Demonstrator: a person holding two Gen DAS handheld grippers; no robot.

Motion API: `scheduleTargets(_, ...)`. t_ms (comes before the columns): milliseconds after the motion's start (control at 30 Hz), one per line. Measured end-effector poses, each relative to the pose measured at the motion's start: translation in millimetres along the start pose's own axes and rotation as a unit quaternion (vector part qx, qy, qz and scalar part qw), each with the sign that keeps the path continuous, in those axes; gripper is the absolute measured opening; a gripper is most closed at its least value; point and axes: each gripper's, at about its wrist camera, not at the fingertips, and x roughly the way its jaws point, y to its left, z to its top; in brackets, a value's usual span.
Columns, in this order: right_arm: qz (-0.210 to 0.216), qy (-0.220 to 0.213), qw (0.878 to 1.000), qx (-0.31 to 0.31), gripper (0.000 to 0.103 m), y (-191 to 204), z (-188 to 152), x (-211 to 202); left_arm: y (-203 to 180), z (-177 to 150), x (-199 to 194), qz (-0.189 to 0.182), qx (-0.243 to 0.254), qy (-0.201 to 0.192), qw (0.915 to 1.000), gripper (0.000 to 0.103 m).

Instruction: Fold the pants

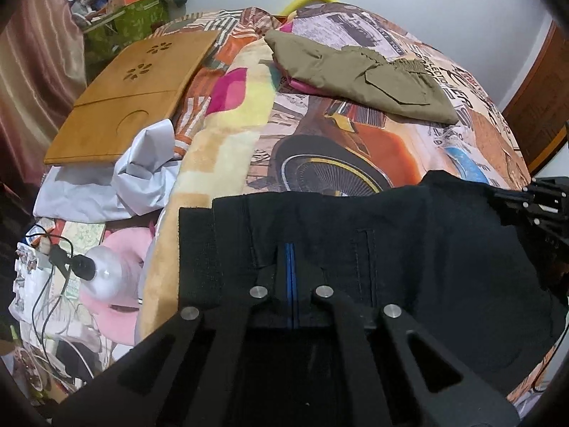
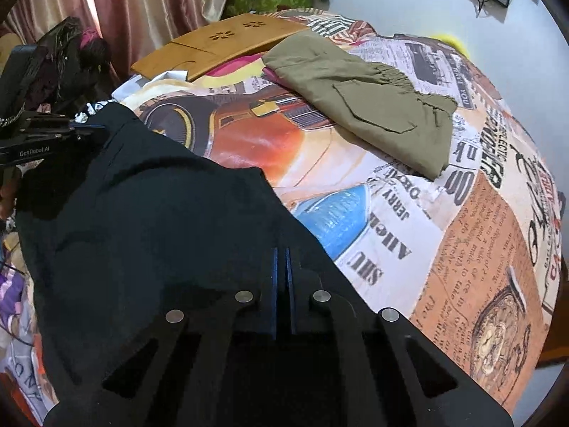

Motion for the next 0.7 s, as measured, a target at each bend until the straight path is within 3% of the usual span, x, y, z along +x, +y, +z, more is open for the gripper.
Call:
scheduleTargets(200,-0.052,0.015,0.998,-0.042,0.003,1,2,11,0,1,3,0.001,0.006,0.003,1.0,0.004)
scheduleTargets(300,-0.115,0.012,0.992,-0.05,0.001,-6,5,13,0,2,3,0.005,0.012,0.003,0.9999,0.004)
scheduleTargets(333,-0.118,0.014,0.992,-0.04,0.001,-13,4,13,1,1,3,0.002,0.01,0.003,0.9999,0.004)
scheduleTargets(400,-0.077,0.021,0.997,0.014,0.001,-33,1,7,3,2,0,-0.008,0.005,0.006,0.9999,0.004)
scheduleTargets(500,-0.05,0.006,0.997,0.052,0.002,-41,-11,-21,2,-1,-15,-0.009,-0.002,0.002,1.0,0.004)
scheduleTargets(567,-0.033,-0.004,0.997,0.063,0.004,-40,-17,-42,0,-4,-28,0.01,-0.004,-0.009,0.9999,0.014)
scheduleTargets(600,-0.03,-0.012,0.997,0.067,0.007,-37,-19,-52,-1,-7,-39,0.025,-0.005,-0.02,0.9995,0.025)
scheduleTargets(633,-0.029,-0.019,0.997,0.071,0.013,-33,-21,-61,-2,-9,-46,0.027,-0.006,-0.027,0.9992,0.033)
scheduleTargets(700,-0.02,-0.034,0.996,0.075,0.025,-26,-26,-79,-3,-16,-64,0.023,-0.013,-0.042,0.9988,0.04)
